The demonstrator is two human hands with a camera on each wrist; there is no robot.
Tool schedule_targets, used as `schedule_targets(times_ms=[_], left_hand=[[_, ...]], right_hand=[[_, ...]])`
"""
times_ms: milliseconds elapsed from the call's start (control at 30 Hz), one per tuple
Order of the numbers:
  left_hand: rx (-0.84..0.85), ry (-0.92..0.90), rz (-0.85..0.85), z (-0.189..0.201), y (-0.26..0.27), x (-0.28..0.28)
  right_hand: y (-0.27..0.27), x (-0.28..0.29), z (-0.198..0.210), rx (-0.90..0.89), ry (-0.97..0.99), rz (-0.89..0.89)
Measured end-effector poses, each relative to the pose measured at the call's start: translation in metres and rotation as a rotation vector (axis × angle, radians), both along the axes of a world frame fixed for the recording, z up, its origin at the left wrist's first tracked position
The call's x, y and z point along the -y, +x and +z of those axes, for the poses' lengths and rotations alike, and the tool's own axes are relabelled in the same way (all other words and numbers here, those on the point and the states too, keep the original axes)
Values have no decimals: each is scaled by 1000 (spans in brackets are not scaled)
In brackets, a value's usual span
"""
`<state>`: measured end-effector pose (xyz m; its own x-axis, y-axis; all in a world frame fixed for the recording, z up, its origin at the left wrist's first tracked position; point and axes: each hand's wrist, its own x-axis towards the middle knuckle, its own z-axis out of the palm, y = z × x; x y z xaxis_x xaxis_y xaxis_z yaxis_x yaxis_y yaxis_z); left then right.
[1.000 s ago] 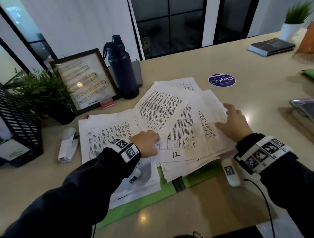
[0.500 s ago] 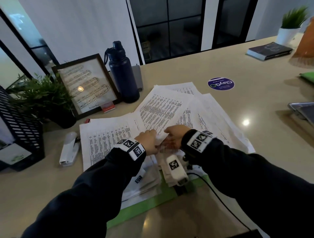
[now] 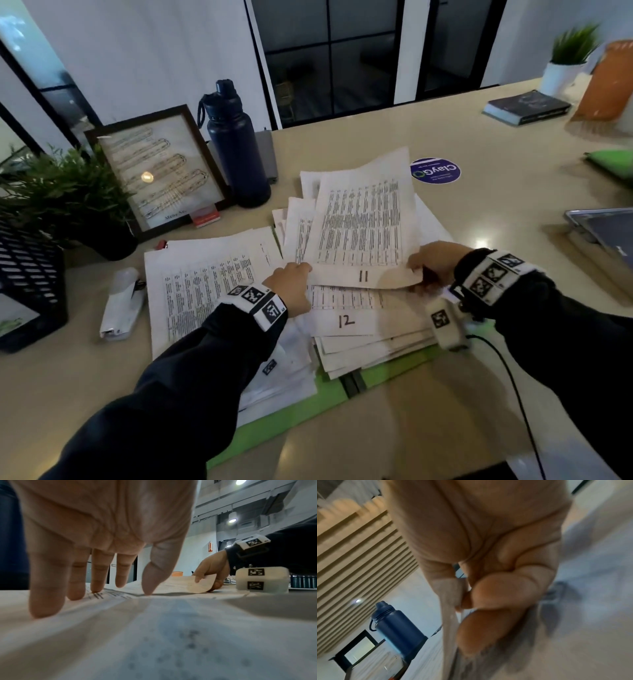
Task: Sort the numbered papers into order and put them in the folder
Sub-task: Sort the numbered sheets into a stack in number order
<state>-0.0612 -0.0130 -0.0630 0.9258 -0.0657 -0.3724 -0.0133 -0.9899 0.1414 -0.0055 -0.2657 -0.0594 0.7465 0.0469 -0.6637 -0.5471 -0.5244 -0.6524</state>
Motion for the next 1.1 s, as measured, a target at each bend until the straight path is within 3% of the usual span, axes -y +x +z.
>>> schedule_targets(times_ms=[133,233,433,567,633,800,933,1000,1100], left_hand=[[-17,26,-60,1,-4,5],[-8,28,-165,7,-12,16],[-91,-54,-460,1,-18,55],[-66,31,-395,-14,-16,69],[-42,-29,-326,-16,-15,71],[15,-382,-178,-5,-14,68],[133,-299,-119,0,-7,67],[191,-301,-77,4,-3,64],[180,-321,-98,9,-4,60]], right_hand=[[-5,24,-4,-31,5,-38],[-10,20,-2,91,-62,88],[-30,-14,16,157,116,111],[-42,-27,13,61,332,-100],[-46,-28,7,-23,491,-170],[-43,-19,4,56,739,-121],[-42,-11,9,71,854,-87],[-39,-3,7,127,731,-86],[-34,16,4,279,213,-83]])
